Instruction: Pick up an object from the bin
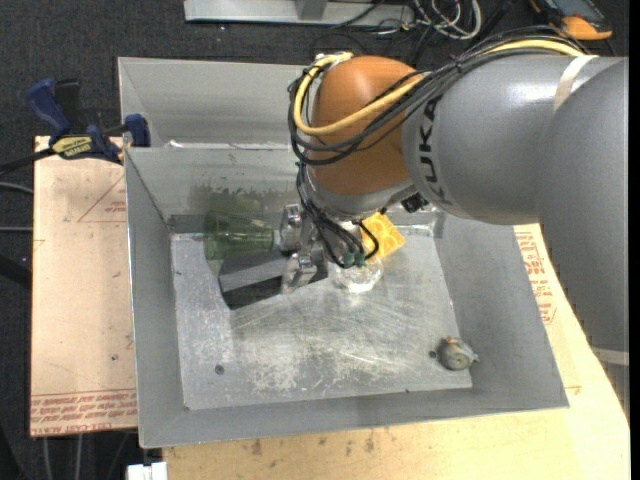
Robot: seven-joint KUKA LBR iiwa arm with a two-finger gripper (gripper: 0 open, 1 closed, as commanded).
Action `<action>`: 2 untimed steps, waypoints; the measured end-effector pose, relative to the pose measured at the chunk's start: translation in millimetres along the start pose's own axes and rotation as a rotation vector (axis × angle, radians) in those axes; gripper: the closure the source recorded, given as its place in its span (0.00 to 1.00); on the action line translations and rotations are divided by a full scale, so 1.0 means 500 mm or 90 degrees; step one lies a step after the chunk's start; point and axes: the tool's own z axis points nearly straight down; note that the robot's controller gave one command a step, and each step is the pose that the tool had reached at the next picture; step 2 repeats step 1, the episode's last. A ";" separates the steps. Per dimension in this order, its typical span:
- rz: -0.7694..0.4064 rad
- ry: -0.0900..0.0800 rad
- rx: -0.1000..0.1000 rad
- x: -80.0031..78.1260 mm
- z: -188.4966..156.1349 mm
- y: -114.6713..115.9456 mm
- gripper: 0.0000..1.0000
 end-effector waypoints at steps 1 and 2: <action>0.000 -0.001 0.000 0.001 -0.004 -0.001 1.00; 0.000 -0.001 0.000 0.001 -0.004 -0.001 1.00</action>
Offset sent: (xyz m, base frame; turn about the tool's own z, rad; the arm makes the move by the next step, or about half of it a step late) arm -0.0048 -0.0006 0.0426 -0.0006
